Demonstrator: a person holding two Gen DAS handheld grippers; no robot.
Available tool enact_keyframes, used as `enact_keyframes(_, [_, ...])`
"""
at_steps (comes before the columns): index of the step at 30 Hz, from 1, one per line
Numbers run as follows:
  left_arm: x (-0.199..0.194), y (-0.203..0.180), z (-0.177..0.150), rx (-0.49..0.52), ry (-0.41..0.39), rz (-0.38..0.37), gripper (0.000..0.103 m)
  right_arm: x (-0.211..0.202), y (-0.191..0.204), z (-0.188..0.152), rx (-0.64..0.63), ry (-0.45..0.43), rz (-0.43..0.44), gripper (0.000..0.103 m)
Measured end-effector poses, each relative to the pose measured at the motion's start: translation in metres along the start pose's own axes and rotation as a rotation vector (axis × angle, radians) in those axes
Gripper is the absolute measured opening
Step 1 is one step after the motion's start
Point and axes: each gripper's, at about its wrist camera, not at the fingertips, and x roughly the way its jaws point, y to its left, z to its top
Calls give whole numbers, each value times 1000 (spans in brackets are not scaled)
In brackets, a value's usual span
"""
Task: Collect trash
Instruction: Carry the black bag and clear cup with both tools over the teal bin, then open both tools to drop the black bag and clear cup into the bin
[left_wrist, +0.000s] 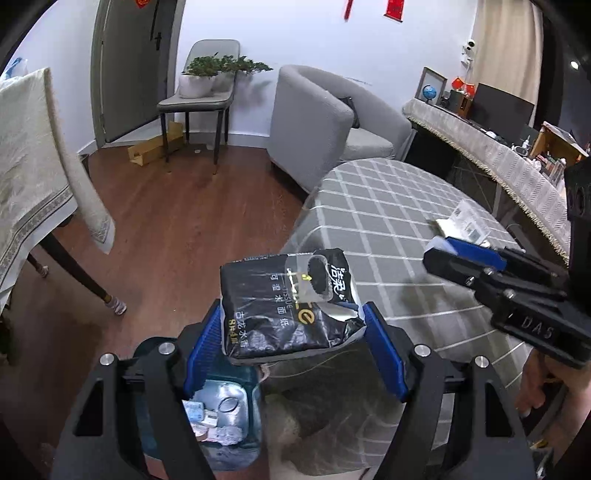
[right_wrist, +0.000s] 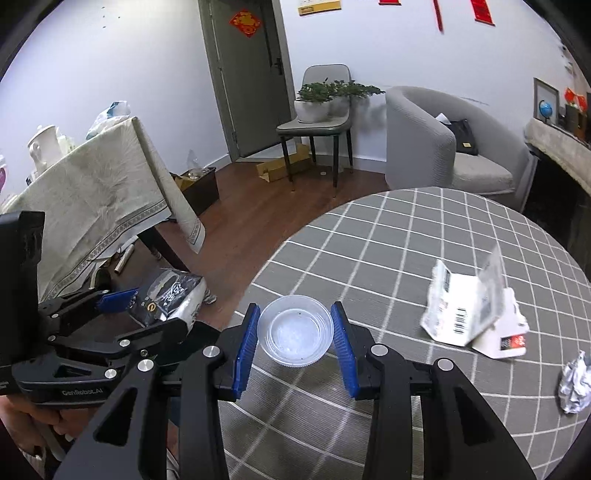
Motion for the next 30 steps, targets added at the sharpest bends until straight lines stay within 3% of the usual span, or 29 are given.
enact_keyframes(8, [9,46,-16,-62,56,50,76,9,23,6,-22,-18,31,40])
enact_keyframes(16, [30,98,-43,-179,167,67,76,29,58,13,-44,-4,82,40])
enact_keyframes(27, [58,147,-90,-153,333,166,77,65,116,9,-106,57,150,40])
enact_keyframes(30, [65,151,-104,-128,384,158,80,71,124,9,-113,68,158,40])
